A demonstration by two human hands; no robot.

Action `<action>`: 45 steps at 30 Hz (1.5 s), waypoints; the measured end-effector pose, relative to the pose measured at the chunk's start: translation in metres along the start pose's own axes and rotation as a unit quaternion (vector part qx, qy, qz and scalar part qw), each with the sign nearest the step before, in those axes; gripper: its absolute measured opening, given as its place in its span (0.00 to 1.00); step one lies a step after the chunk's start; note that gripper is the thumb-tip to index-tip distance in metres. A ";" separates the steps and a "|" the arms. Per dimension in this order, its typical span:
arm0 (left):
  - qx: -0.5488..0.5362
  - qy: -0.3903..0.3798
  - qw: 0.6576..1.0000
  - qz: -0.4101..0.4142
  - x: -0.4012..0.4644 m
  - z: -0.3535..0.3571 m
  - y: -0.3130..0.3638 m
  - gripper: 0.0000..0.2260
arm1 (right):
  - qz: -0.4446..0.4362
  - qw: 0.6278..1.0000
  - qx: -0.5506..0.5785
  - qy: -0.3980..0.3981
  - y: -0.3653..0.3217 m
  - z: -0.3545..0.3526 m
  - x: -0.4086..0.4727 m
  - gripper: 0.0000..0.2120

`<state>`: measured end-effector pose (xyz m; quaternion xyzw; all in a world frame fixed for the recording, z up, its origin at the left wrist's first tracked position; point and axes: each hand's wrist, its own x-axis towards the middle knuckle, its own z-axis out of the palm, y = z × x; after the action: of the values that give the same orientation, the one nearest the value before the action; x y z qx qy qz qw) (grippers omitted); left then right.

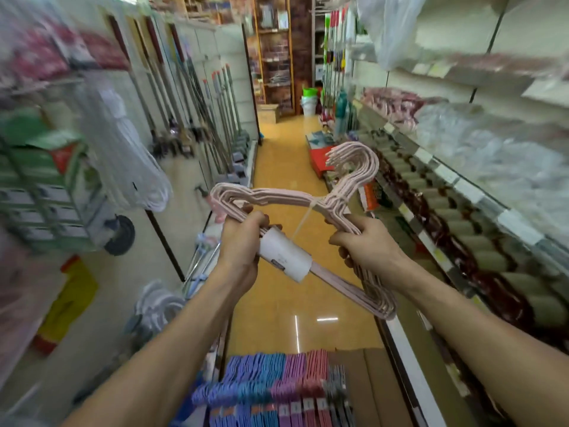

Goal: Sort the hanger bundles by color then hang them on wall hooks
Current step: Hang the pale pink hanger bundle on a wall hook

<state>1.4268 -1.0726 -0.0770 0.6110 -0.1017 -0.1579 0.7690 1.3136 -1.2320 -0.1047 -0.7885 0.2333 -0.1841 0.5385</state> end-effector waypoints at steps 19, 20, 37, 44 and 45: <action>-0.026 0.115 0.982 0.147 -0.095 -0.028 0.132 0.07 | -0.217 0.974 -0.051 -0.049 -0.153 -0.006 -0.038 0.11; -0.025 0.128 0.979 0.155 -0.105 -0.031 0.138 0.06 | -0.229 0.970 -0.049 -0.058 -0.158 -0.003 -0.040 0.11; -0.002 0.387 0.869 0.309 -0.286 -0.116 0.226 0.09 | -0.409 0.882 0.074 -0.221 -0.268 0.094 -0.144 0.13; 0.017 0.452 0.814 0.365 -0.379 -0.150 0.260 0.17 | -0.456 0.830 0.127 -0.295 -0.315 0.128 -0.223 0.09; 0.020 0.456 0.811 0.366 -0.393 -0.157 0.264 0.18 | -0.457 0.825 0.136 -0.303 -0.321 0.133 -0.235 0.09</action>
<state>1.1473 -0.7325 0.1575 0.5459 0.0420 0.4341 0.7154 1.2462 -0.8974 0.1395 -0.7398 -0.3564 -0.1905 0.5379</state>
